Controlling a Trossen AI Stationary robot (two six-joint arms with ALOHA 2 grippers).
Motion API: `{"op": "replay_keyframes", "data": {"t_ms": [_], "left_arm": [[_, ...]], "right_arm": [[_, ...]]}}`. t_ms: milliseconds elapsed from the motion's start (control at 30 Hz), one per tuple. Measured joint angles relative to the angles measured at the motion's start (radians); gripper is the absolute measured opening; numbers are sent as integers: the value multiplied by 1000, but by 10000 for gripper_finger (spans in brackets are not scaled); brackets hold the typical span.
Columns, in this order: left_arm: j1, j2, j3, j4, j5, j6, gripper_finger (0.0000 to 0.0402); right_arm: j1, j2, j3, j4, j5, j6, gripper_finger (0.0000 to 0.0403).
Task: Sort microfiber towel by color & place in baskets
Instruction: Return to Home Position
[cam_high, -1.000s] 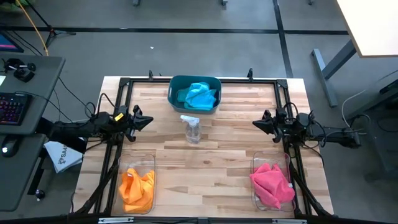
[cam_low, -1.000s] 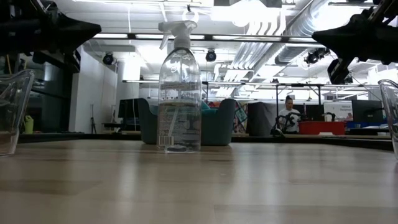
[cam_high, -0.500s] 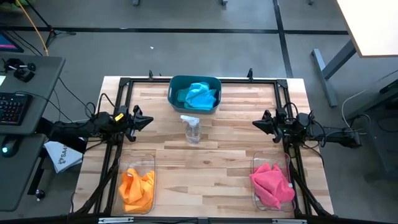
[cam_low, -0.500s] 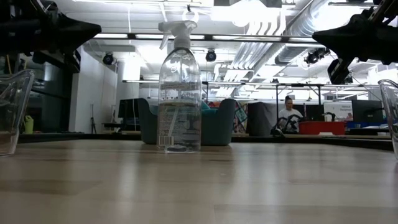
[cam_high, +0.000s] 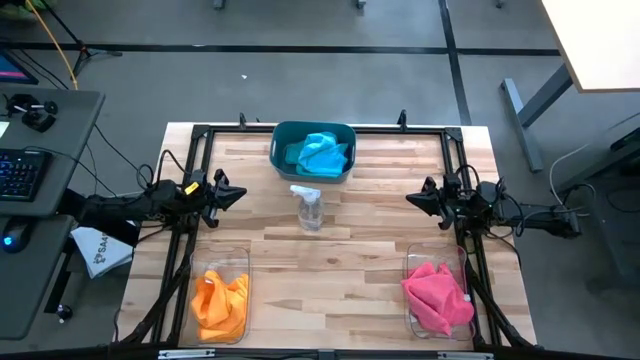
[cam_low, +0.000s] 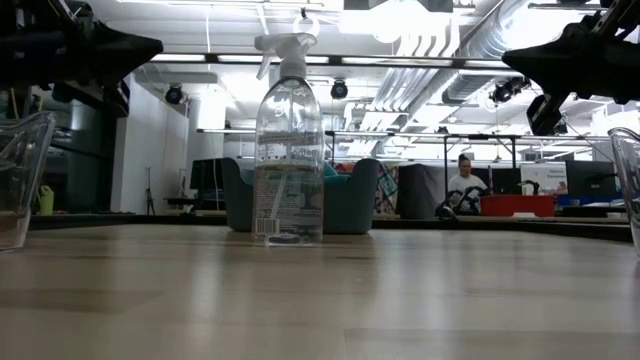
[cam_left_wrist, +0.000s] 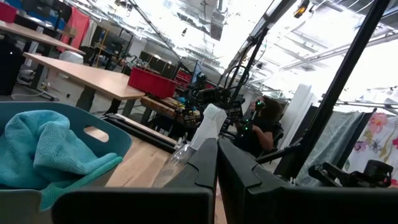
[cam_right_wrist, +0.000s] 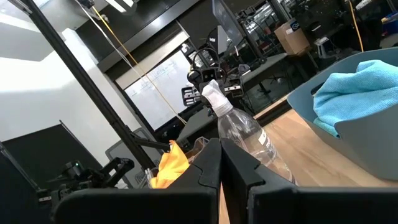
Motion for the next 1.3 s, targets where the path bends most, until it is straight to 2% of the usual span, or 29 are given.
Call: {"op": "replay_keyframes", "data": {"t_ms": [267,500,600,1000,1300], "left_arm": [[0,0,0,0,0,0,0],[0,0,0,0,0,0,0],[0,0,0,0,0,0,0],[0,0,0,0,0,0,0],[0,0,0,0,0,0,0]], "right_arm": [[0,0,0,0,1,-25,0],[-2,0,0,-1,4,-377,0],[-2,0,0,-21,4,-471,0],[-2,0,0,-154,4,-463,0],[-2,0,0,-176,5,-462,0]]}}
